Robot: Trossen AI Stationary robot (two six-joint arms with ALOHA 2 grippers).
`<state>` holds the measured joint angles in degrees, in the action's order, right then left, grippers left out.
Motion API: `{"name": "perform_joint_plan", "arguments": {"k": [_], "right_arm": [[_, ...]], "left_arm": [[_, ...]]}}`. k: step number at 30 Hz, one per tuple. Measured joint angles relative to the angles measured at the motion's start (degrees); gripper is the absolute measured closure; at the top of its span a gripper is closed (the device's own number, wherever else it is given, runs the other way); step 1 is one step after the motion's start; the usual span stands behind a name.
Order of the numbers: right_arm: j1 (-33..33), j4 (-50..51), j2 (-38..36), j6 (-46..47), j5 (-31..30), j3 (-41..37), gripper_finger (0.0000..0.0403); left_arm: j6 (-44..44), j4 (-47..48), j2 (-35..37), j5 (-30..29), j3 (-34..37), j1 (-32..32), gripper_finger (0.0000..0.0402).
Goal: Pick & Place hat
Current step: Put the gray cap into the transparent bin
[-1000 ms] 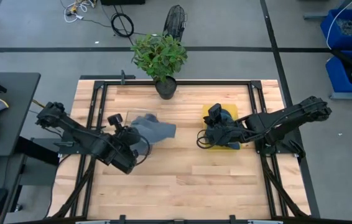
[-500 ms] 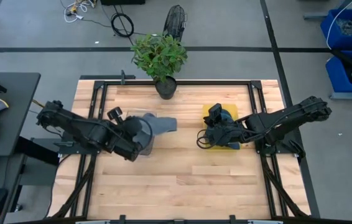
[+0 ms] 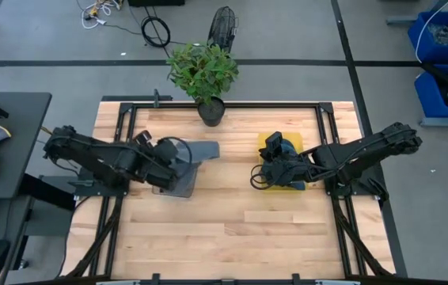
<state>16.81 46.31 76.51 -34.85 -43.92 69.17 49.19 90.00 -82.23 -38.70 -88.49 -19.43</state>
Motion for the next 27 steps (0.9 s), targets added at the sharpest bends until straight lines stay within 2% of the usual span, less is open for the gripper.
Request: {"name": "perform_joint_plan", "arguments": {"k": [3,5,11,21,24,27], "right_arm": [[-0.01,-0.02,0.00,0.07,0.00,0.00,0.0324],[0.01,-0.05,0.00,0.09,0.00,0.00,0.0324],[-0.01,0.01,0.00,1.46,0.02,0.00,0.0324],[-0.01,-0.03,0.00,1.40,0.02,0.02,0.0324],[0.00,-0.03,0.00,1.40,0.02,0.02,0.0324],[-0.01,-0.03,0.00,1.40,0.02,0.02,0.0324]], "left_arm": [[1.24,0.02,1.73,0.50,0.11,0.44,0.0391],[3.03,-0.03,3.17,3.30,1.66,1.45,0.0391],[5.94,0.16,5.24,11.02,12.45,4.67,0.0391],[9.18,-0.34,5.12,13.71,16.08,3.90,0.0390],[10.20,-3.90,5.05,17.60,19.85,3.45,0.0391],[10.32,-11.65,5.09,19.93,24.69,3.47,0.0380]]}}
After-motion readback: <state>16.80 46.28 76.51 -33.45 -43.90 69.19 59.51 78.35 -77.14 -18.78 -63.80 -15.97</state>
